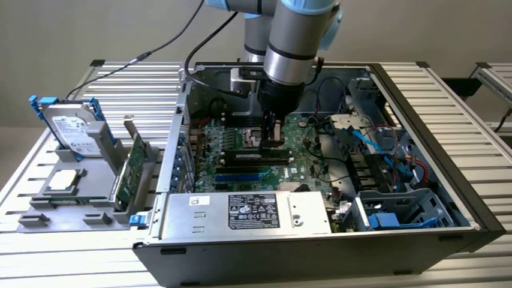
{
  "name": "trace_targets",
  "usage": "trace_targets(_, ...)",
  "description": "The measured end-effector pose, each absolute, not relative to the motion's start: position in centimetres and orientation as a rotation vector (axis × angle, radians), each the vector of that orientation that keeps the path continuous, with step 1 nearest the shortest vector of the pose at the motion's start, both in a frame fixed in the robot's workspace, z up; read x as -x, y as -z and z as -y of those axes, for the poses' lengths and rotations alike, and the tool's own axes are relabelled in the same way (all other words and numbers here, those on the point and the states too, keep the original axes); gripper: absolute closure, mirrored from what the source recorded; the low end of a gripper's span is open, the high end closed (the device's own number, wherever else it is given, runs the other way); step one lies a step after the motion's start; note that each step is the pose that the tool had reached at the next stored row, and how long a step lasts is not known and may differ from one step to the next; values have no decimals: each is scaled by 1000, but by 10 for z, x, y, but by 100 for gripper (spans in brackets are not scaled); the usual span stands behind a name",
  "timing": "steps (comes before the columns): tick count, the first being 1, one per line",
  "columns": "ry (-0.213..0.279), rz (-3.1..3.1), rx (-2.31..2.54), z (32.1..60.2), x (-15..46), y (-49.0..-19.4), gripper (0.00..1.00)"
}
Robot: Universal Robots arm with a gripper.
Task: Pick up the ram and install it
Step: 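Insert the ram into the slot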
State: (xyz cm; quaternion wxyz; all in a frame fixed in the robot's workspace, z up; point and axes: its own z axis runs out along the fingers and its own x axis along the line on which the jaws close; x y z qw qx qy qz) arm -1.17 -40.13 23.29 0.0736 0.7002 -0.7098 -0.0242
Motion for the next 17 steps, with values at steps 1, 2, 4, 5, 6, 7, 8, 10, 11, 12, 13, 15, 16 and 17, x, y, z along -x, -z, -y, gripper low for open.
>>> trace_targets(1,73,2131,-2102,401,12,-233,87)
trace_targets(2,73,2131,-2102,401,12,-232,87)
trace_targets(4,73,2131,-2102,401,13,-232,87)
trace_targets(5,72,2131,-2102,401,13,-232,87)
trace_targets(6,72,2131,-2102,401,13,-232,87)
trace_targets(7,72,2131,-2103,401,13,-231,87)
trace_targets(8,71,2132,-2103,401,14,-231,87)
trace_targets(10,70,2132,-2103,401,14,-231,87)
trace_targets(11,70,2132,-2104,401,14,-231,87)
trace_targets(12,69,2133,-2104,401,14,-231,87)
trace_targets(13,68,2133,-2104,401,14,-231,87)
trace_targets(15,67,2134,-2105,401,14,-231,87)
trace_targets(16,66,2134,-2105,401,14,-231,87)
trace_targets(17,65,2135,-2105,401,14,-231,87)
